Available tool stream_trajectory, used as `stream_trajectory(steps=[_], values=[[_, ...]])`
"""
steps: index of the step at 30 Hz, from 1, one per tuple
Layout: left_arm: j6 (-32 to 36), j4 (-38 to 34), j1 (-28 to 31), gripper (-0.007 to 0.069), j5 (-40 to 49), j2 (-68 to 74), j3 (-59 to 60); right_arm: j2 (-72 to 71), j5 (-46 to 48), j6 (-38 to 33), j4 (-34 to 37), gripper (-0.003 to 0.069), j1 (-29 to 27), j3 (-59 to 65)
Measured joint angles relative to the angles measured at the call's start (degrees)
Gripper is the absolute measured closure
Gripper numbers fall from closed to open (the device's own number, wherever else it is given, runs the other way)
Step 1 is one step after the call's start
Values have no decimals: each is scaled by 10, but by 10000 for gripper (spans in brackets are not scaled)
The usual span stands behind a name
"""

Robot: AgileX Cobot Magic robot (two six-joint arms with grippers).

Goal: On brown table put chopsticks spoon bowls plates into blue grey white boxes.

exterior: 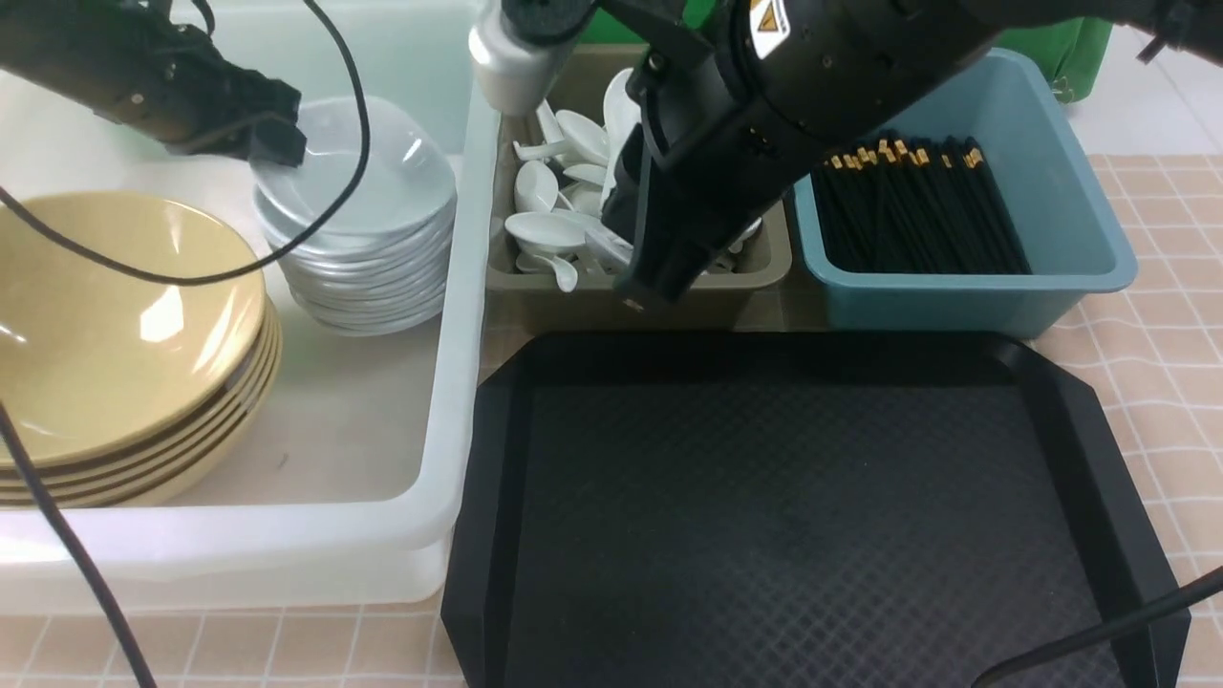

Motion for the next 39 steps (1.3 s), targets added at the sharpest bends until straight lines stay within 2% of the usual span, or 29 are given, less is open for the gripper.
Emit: stream_trajectory(steps=[1,2,3,4,5,7,10,12,16,21,22,23,24,25,27,30,31,32,39], values=[[3,1,0,330,-1,-1,0,0,5,-1,-1,596,0,0],[3,1,0,330,-1,-1,0,0,5,-1,-1,596,0,0],[5,5,0,231,-1,-4,0,0,13,-1,-3,594,0,0],[5,9,0,179,3,-7,-3,0,19,-1,-5,592,0,0],[5,9,0,169,4,-7,-4,0,20,-1,-5,592,0,0],[-1,14,0,64,22,-20,-21,0,34,-1,-16,591,0,0],[-22,28,-1,15,56,-41,-45,-1,51,1,-30,589,0,0],[-49,43,0,16,97,-68,-69,-12,67,8,-44,587,0,0],[-73,50,0,106,163,-127,-90,-48,92,20,-50,585,0,0],[-86,39,0,449,200,-266,-38,-140,120,32,-53,583,0,2],[-86,38,0,463,200,-272,-38,-140,120,32,-53,583,0,3],[-85,33,0,554,202,-320,15,-177,106,37,-53,583,0,18],[-84,33,0,562,203,-326,22,-181,106,37,-53,583,0,18],[-83,32,0,601,204,-371,74,-211,85,46,-53,582,0,37],[-80,40,0,622,196,-447,168,-257,49,57,-53,582,0,79],[-79,52,0,622,131,-561,298,-329,-22,76,-53,582,0,149],[-79,54,0,622,125,-561,298,-333,-27,78,-53,582,0,161],[-82,55,0,622,68,-634,372,-374,-73,87,-53,582,0,208],[-91,46,0,622,-103,-900,609,-505,-213,114,-53,580,0,402]])
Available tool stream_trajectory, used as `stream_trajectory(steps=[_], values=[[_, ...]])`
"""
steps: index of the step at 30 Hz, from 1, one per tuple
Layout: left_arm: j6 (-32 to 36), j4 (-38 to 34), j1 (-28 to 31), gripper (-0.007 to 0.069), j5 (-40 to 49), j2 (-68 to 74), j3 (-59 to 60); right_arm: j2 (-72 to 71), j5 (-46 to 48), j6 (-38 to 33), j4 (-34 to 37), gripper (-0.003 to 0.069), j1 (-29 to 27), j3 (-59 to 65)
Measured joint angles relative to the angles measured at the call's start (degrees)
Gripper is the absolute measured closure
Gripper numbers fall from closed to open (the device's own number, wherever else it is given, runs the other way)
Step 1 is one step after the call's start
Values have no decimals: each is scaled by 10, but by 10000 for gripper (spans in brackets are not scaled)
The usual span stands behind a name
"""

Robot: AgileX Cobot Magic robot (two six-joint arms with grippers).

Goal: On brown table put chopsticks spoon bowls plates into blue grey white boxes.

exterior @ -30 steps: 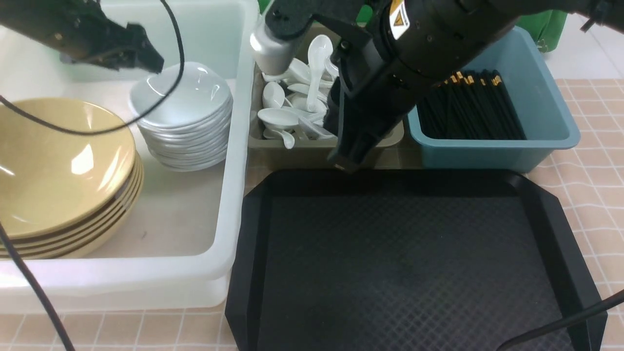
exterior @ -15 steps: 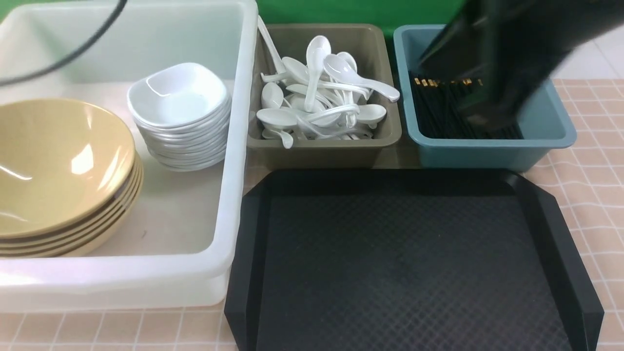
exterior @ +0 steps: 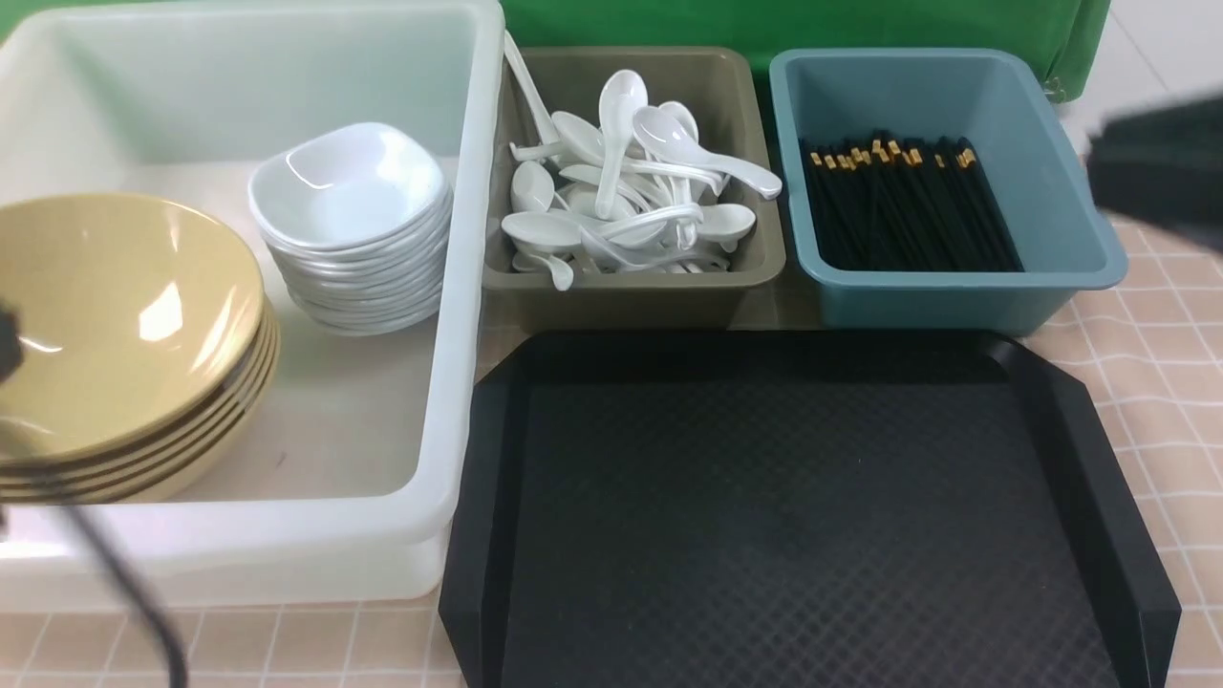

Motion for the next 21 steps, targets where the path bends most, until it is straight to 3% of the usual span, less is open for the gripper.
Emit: stream_trajectory(steps=[5,10,21], values=[[-15,-1,0,622,-20,-101,82,-73,-100,27,5,575,0,86],[-14,-2,0,622,-13,-112,96,-107,-179,33,6,571,0,116],[-14,-15,0,622,-21,-112,96,-109,-174,36,6,560,0,118]])
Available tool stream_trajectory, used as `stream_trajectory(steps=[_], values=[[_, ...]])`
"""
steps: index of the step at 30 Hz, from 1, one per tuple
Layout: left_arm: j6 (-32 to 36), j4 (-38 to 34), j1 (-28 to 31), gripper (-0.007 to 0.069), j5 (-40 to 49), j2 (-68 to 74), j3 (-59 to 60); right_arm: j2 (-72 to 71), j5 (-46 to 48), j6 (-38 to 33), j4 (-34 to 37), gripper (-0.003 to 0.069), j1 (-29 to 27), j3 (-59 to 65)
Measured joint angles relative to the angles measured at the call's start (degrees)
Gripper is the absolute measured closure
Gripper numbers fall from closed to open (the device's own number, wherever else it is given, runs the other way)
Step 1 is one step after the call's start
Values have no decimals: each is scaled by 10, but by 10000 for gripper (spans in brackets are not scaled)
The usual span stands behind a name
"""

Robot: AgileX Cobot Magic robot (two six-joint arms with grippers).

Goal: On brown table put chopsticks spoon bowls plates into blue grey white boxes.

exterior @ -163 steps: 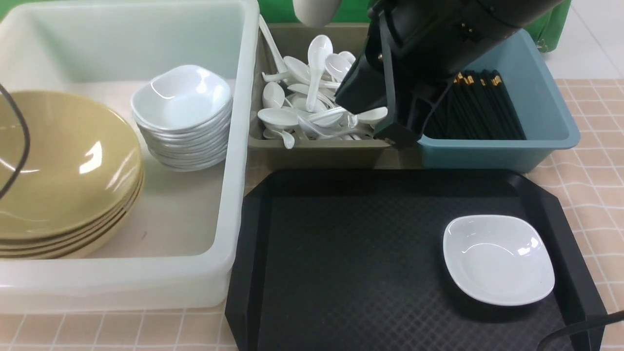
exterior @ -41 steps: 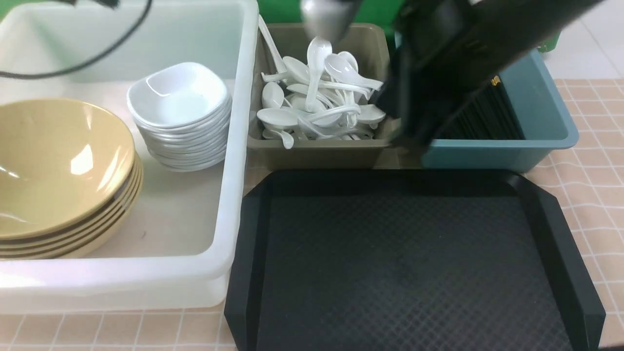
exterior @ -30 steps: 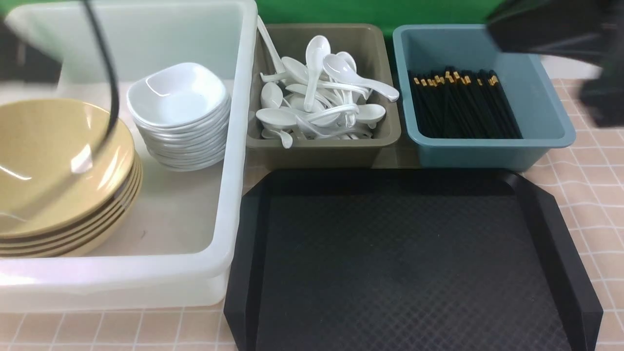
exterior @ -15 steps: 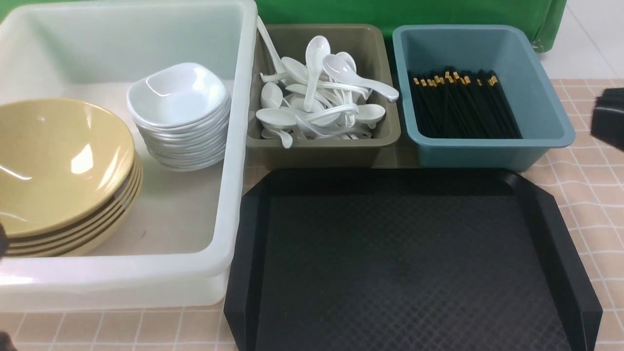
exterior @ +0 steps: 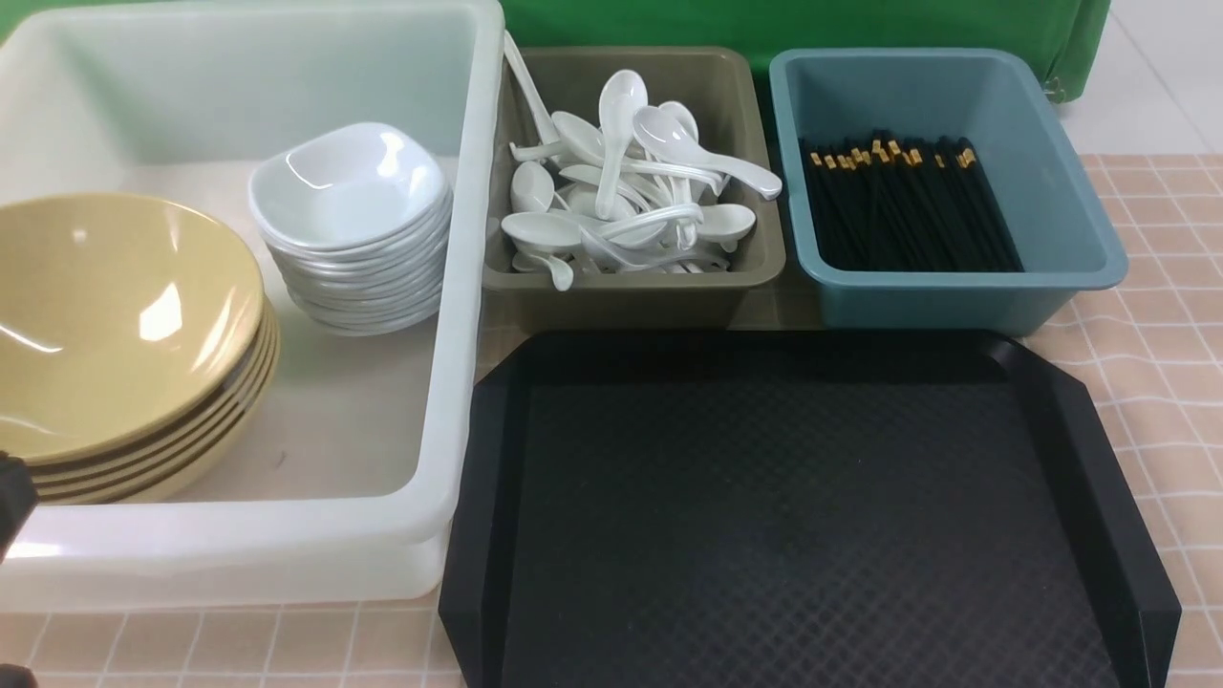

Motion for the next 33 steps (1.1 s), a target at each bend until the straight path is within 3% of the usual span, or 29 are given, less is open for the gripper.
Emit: stream_trajectory(steps=[17,23,28,33], values=[[0,0,0,622,0,0,0,-1,4,0,-8,553,0,1],[0,0,0,622,0,0,0,-20,13,21,-60,622,-16,35],[0,0,0,622,0,0,0,-90,-26,126,-70,622,-172,138],[0,0,0,622,-1,0,0,-163,-99,157,-70,622,-316,252]])
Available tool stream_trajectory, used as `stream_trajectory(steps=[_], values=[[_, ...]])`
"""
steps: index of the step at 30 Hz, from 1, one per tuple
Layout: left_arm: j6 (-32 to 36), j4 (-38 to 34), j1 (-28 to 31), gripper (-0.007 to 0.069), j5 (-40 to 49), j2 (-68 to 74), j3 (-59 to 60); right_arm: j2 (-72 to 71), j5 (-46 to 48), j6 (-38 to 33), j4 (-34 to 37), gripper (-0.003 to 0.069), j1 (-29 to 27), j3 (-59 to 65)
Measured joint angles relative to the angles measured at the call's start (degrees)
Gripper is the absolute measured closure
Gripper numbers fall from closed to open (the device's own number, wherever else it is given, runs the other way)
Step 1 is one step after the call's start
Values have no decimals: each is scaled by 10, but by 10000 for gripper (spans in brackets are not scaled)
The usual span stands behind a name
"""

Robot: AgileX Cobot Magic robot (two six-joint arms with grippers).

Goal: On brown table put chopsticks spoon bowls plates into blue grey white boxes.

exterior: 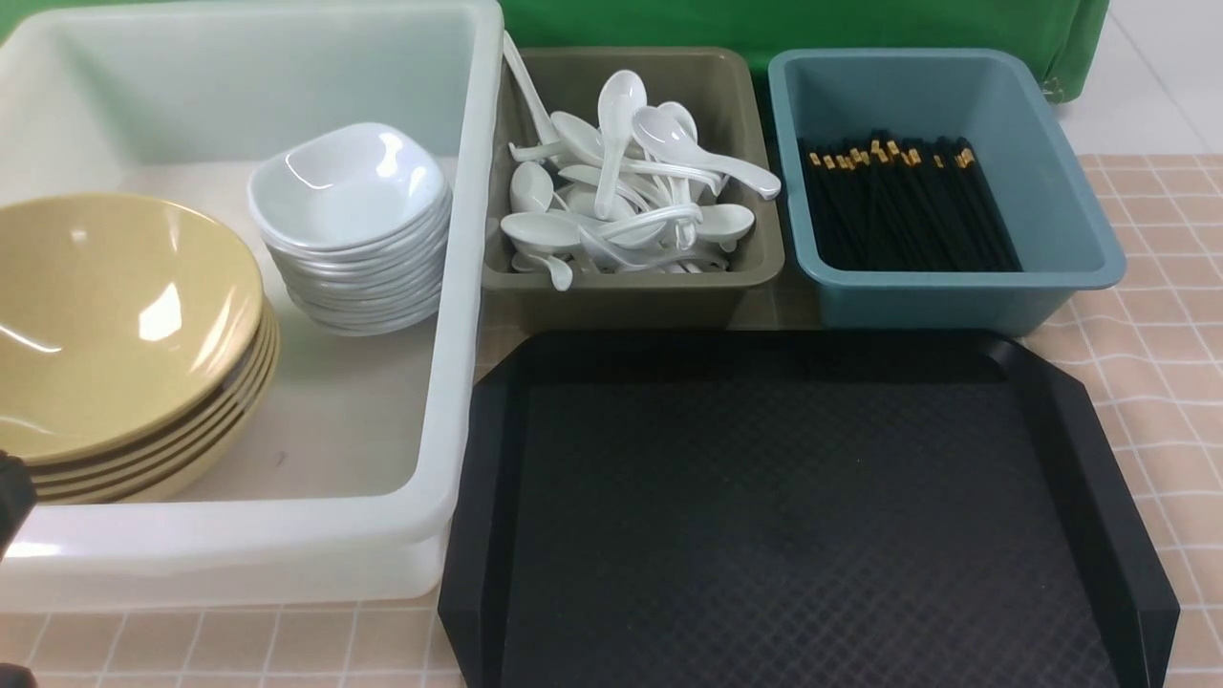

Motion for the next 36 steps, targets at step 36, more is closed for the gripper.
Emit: stream_trajectory(steps=[36], values=[[0,0,0,622,-1,0,0,-181,70,56,15,620,-165,235]])
